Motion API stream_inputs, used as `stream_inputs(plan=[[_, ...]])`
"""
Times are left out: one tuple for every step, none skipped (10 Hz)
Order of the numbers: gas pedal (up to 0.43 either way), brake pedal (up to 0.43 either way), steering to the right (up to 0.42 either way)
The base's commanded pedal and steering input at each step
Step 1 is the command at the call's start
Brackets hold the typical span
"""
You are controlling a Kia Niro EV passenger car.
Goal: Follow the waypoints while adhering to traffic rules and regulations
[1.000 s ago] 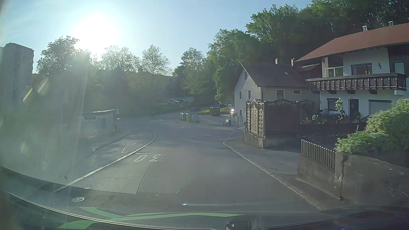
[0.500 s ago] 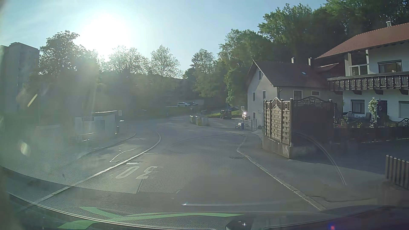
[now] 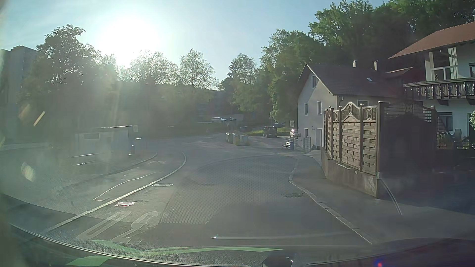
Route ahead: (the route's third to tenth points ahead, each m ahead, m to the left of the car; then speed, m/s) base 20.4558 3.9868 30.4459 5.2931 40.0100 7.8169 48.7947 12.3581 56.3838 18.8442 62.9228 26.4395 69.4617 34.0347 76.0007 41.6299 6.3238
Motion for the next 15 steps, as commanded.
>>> stream_inputs(plan=[[0.0,0.098,-0.031],[0.0,0.098,-0.03],[0.0,0.098,-0.028],[0.0,0.098,-0.022],[0.0,0.098,-0.016],[0.0,0.098,-0.015],[0.0,0.098,-0.015],[0.0,0.098,-0.012],[0.0,0.098,-0.008],[0.0,0.098,-0.006],[0.0,0.098,-0.006],[0.0,0.098,-0.005],[0.0,0.104,-0.005],[0.0,0.104,-0.005],[0.0,0.11,-0.007]])
